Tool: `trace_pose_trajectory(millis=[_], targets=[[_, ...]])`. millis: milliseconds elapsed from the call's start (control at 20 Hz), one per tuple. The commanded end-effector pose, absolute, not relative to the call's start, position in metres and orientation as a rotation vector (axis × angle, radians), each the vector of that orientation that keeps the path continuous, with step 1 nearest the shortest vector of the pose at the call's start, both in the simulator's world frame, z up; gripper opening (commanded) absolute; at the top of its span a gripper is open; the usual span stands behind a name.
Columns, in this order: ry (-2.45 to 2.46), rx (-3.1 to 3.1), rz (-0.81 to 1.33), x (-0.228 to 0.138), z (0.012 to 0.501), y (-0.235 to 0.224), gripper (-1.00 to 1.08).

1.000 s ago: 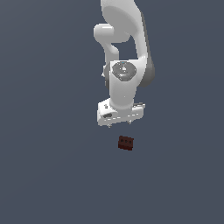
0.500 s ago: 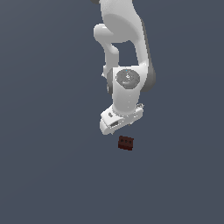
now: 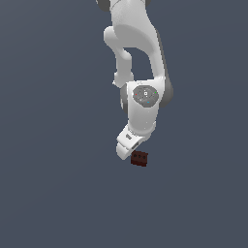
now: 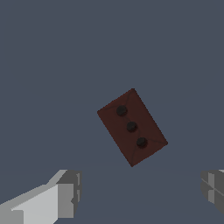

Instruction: Pick up the object and move it to a goal position.

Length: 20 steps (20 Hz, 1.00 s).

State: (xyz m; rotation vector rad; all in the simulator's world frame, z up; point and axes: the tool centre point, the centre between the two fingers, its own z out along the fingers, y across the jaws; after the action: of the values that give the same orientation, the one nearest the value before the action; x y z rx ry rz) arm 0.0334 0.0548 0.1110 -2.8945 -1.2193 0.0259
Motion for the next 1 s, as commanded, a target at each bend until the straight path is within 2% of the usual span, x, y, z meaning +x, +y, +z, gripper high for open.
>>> trace_pose_trajectory(millis=[0,950], targets=[[-1.33,-2.846,0.024,0.037,0.106,0.057,1.0],[-1.927,-2.481,0.002,0.054,0.079,0.072,1.0]])
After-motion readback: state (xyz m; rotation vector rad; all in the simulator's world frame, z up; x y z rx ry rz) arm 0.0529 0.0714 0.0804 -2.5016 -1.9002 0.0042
